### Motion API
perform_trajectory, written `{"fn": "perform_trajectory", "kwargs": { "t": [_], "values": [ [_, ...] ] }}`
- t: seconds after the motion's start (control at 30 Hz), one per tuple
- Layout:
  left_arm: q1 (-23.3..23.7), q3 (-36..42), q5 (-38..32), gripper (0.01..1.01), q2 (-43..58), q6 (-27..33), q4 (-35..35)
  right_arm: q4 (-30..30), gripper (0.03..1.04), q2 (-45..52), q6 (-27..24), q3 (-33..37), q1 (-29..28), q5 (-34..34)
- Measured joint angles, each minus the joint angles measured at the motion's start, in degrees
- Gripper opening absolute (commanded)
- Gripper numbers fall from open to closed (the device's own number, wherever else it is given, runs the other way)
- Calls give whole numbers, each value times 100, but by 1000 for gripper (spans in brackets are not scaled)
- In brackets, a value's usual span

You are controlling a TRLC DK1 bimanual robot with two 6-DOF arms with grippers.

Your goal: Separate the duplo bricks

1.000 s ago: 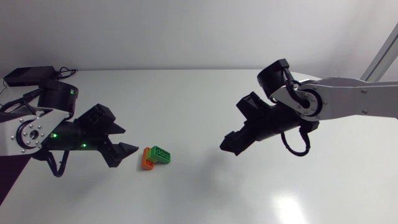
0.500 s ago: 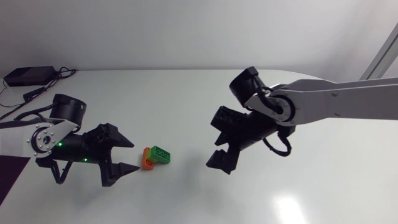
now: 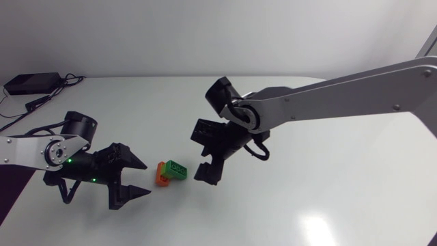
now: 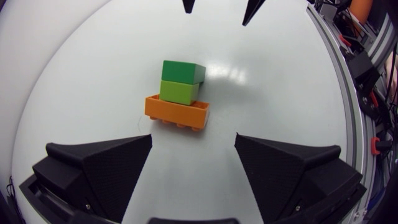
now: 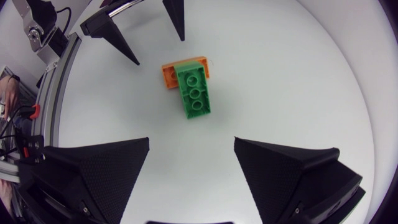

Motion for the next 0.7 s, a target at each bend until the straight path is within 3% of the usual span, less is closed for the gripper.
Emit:
{"fn": "perform_trajectory", "kwargs": {
  "t": [0.3,0.7],
  "values": [
    [68,216,155,928,15,302,-415,-503,918,748,-68,1178,437,153],
    [96,345,293,928,15,627,-850,-1333,916,1703,-240,2391,577,214]
  ]
}}
